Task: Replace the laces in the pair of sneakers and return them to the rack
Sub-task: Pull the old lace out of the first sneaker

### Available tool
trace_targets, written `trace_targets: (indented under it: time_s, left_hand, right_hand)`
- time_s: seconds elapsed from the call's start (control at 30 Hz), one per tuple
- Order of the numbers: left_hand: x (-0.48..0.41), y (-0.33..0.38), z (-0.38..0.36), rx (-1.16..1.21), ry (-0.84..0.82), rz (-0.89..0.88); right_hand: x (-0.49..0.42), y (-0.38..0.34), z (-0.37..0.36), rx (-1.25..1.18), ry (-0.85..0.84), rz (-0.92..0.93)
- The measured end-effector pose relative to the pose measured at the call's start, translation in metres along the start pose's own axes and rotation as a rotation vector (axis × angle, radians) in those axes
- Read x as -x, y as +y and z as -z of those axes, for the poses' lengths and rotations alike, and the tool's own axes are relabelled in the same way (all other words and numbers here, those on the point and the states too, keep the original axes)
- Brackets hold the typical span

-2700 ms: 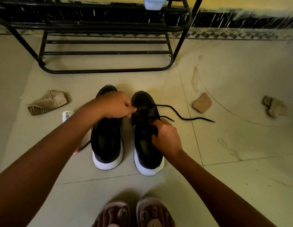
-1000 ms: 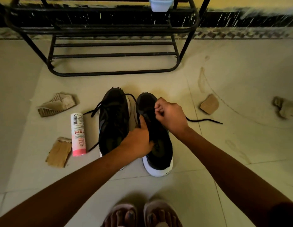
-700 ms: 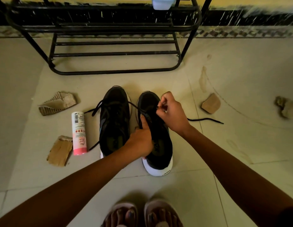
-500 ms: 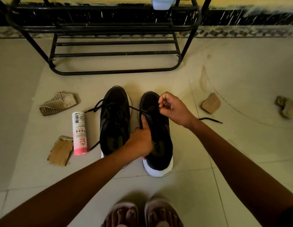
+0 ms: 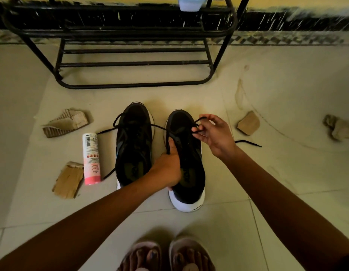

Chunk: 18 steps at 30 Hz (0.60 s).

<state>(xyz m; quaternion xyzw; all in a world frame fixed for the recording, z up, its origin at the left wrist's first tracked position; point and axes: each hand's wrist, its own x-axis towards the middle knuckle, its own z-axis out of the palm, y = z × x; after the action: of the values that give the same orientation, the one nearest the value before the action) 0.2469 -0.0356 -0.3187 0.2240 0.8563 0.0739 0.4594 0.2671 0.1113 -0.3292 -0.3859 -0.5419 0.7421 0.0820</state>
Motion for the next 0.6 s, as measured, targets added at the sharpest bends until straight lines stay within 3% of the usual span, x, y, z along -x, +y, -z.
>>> trace_targets:
  time_s: [0.07,0.2,0.33,0.37,0.4,0.47,0.57,0.6]
  left_hand:
    - [0.000,0.000,0.000,0.040,0.003,0.001]
    - [0.001,-0.004,0.000,0.152,0.046,0.012]
    - [0.002,-0.004,-0.002,0.191,0.017,0.033]
    - [0.003,-0.004,-0.002,0.208,0.013,0.039]
    - [0.003,-0.003,-0.001,0.189,0.015,0.031]
    - [0.002,-0.004,-0.002,0.126,0.018,0.001]
    - [0.001,-0.003,-0.002,0.135,0.012,-0.001]
    - [0.000,-0.003,-0.002,0.164,0.017,0.011]
  right_hand:
    - [0.000,0.001,0.000,-0.045,0.086,0.000]
    - [-0.005,-0.007,0.014,0.353,0.303,0.367]
    - [-0.013,-0.019,0.047,1.117,0.441,0.827]
    - [-0.015,-0.024,0.056,1.193,0.509,0.878]
    - [-0.016,-0.028,0.061,1.177,0.573,0.875]
    - [-0.018,-0.036,0.063,0.817,0.584,0.683]
    - [-0.009,-0.043,0.051,-0.159,0.280,0.014]
    - [-0.005,-0.040,0.048,-0.266,0.252,-0.108]
